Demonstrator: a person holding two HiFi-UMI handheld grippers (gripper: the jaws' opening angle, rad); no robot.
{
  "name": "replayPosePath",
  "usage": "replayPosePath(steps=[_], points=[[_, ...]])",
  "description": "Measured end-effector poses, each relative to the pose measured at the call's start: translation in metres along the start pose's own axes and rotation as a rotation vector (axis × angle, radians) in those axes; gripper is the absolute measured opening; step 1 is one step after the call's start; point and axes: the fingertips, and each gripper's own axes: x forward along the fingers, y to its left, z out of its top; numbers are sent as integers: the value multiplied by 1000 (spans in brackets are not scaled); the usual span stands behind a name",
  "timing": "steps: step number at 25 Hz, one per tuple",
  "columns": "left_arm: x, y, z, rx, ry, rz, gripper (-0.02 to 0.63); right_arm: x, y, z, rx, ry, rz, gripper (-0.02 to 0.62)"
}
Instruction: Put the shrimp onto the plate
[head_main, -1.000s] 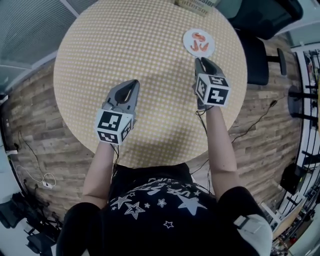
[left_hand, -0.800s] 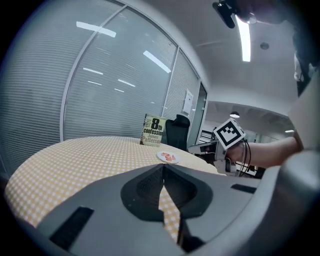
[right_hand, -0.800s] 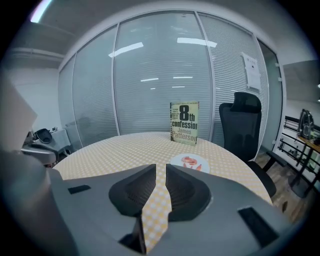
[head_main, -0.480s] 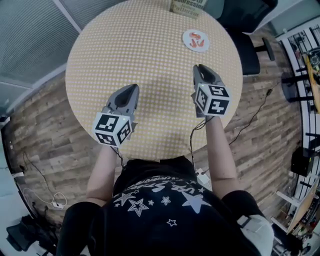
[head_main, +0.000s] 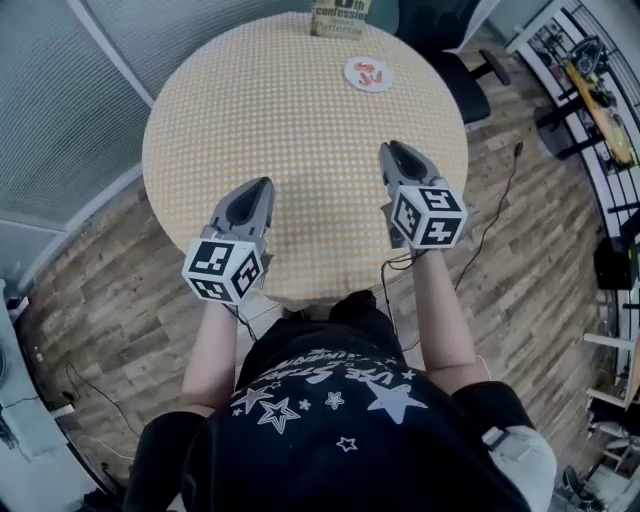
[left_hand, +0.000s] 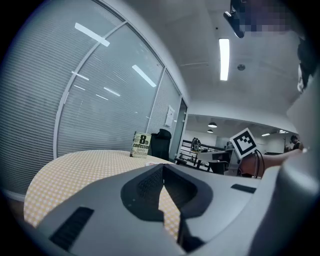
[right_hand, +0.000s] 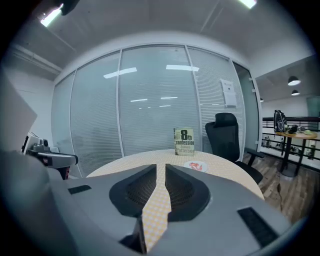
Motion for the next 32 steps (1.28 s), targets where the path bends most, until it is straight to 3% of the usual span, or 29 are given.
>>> replayPosePath(steps=[10, 20, 32], points=[[-32, -46, -11, 31, 3, -134, 2, -96, 25, -39, 71, -4, -66, 66], [-58, -83, -14, 74, -1, -112, 2, -146, 39, -53, 101, -38, -10, 66], [-138, -202, -62, 83, 49, -90, 2, -288, 54, -86, 98, -88, 85, 51]])
